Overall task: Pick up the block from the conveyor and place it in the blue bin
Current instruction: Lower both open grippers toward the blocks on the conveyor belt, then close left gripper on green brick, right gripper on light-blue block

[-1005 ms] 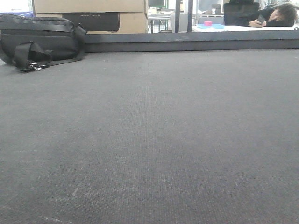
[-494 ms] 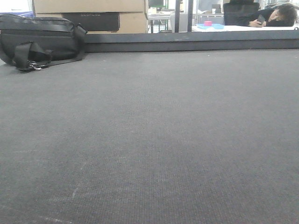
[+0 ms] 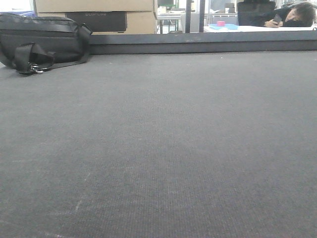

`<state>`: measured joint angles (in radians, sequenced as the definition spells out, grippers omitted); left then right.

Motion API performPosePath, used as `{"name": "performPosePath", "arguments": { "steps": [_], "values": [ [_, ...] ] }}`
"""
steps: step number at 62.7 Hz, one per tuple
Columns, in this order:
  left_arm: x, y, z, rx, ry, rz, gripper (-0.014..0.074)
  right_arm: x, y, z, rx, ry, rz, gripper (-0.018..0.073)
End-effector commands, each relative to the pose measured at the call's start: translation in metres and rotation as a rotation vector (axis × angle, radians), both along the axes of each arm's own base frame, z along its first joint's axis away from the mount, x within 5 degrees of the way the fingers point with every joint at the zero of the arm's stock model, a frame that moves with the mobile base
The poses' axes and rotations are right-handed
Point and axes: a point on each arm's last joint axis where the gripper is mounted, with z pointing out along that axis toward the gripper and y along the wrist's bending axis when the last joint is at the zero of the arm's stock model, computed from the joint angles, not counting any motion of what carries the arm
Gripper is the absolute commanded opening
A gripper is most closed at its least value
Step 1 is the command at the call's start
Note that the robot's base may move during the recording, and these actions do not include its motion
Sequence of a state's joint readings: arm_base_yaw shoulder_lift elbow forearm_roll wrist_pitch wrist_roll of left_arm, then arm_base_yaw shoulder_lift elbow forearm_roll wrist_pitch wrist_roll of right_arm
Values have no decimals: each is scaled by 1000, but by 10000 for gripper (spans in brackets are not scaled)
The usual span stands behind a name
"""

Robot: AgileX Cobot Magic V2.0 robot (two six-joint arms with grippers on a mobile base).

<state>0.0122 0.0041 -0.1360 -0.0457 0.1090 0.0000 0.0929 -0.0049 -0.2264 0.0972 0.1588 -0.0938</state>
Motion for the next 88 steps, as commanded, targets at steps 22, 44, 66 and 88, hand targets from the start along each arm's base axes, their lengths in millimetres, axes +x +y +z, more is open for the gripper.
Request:
{"name": "performPosePath", "arguments": {
  "steps": [22,44,66,88],
  "values": [
    [8,-1,113,23,425,-9,-111,19,6,96,-78,502,50,-162],
    [108,-7,114,-64,1014,-88,-111,99,15,70,-138,1162,89,-162],
    [168,-7,76,-86,1185,-83,-111,162,21,24,-106,1469,66,-162],
    [178,-6,65,-90,1238,-82,-111,209,24,-14,-114,1546,52,347]
  ]
}}
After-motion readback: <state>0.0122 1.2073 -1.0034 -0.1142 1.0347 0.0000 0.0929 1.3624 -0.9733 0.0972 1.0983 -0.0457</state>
